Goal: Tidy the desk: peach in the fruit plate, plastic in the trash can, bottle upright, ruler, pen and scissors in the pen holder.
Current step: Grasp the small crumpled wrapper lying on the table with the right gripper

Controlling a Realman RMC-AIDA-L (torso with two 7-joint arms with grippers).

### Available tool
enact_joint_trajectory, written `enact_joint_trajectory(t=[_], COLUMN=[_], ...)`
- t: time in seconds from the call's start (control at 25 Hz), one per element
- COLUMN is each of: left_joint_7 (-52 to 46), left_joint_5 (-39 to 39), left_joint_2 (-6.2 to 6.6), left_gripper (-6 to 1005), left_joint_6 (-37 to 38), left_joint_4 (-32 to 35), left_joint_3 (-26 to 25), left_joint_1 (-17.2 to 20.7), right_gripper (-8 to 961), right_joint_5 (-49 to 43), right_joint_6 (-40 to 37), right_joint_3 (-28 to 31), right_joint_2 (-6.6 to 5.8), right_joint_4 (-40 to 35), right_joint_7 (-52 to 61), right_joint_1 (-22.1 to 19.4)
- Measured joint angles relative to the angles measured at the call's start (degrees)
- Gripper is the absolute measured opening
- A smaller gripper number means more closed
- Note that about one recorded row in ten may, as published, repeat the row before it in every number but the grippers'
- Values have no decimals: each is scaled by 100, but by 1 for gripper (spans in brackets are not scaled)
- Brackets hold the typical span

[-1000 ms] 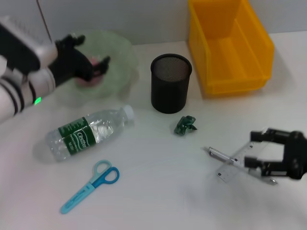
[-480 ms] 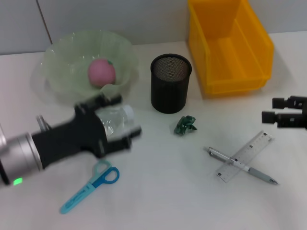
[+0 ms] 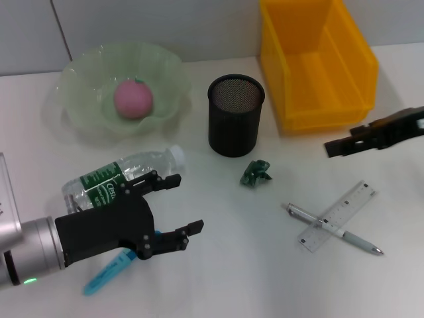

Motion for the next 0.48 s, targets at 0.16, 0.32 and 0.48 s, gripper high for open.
enact_joint_trajectory(t=[0.16,0.32,0.48], left_joint_7=[138,144,154], left_joint_5=[7,7,7], left_joint_2=[-38,-48,-54], left_gripper=[832,832,831], left_joint_6=[20,21,-14], left_joint_4=[-134,-136,-150], left_joint_3=[-12,-12,-12], left_joint_1=[-17,-16,-13], right_gripper=[830,831,831], right_joint_5=[-316,-363,-369], right_joint_6=[591,938,1429], right_joint_3=[-1039,-1622,-2126], right_joint_2=[24,33,31], right_joint_4=[47,205,613], right_joint_7=[636,882,1117], right_joint_1=[91,166,343])
